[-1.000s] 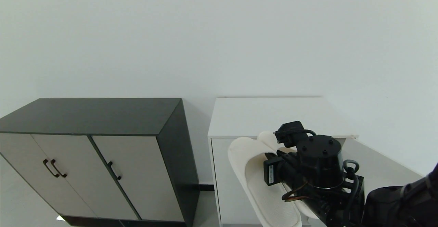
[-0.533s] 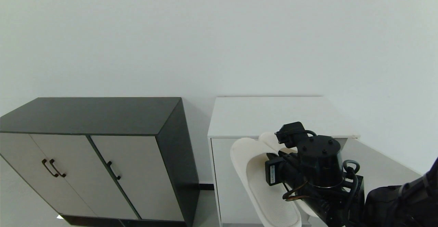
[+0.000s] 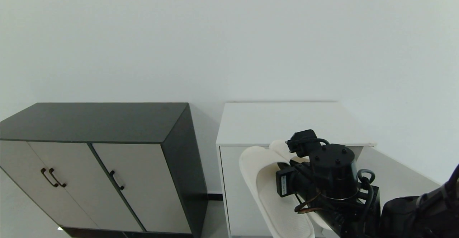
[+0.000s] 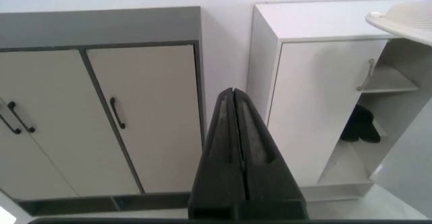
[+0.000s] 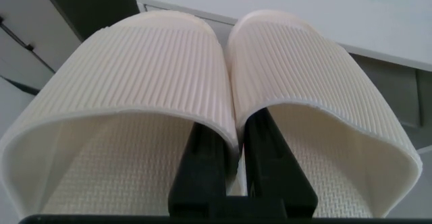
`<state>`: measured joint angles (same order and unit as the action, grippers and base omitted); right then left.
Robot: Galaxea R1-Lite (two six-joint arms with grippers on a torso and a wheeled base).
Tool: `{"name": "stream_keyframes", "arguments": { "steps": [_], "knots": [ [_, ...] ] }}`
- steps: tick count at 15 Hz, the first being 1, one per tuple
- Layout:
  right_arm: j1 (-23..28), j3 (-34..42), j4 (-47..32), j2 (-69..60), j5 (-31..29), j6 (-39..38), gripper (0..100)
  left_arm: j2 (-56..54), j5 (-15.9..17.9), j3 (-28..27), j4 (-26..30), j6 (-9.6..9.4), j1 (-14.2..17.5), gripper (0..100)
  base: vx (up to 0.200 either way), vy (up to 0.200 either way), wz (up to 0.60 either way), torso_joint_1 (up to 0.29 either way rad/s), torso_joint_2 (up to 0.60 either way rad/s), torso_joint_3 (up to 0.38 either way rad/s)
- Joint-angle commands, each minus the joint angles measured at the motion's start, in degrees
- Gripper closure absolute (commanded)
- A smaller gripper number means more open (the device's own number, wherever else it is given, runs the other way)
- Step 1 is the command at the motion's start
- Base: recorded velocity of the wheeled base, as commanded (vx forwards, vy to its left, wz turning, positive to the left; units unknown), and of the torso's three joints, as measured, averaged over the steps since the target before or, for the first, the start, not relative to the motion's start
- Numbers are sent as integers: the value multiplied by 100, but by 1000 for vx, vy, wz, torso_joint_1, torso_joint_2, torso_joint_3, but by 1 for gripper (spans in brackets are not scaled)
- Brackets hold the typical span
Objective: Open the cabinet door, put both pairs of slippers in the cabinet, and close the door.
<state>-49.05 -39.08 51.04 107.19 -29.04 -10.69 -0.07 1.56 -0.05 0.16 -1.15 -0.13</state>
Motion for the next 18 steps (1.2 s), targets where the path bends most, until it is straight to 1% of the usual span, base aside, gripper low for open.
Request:
{"name": "stream_keyframes", "arguments": {
  "steps": [1,9,12,18],
  "knots": [
    [10,-3,2,-5,-5,6,100,7,2,5,2,0,5,100,0,-200,0,7,7,2],
    [-87,76,11,-40,-14,-12,100,7,2,-4,2,0,5,100,0,-200,0,4,4,2],
    [-78,234,310,-93,-23,14,100,7,2,-4,2,0,5,100,0,-200,0,2,-1,1],
    [-78,331,345,-58,-14,14,100,7,2,5,2,0,5,100,0,0,0,0,0,0]
  ]
}}
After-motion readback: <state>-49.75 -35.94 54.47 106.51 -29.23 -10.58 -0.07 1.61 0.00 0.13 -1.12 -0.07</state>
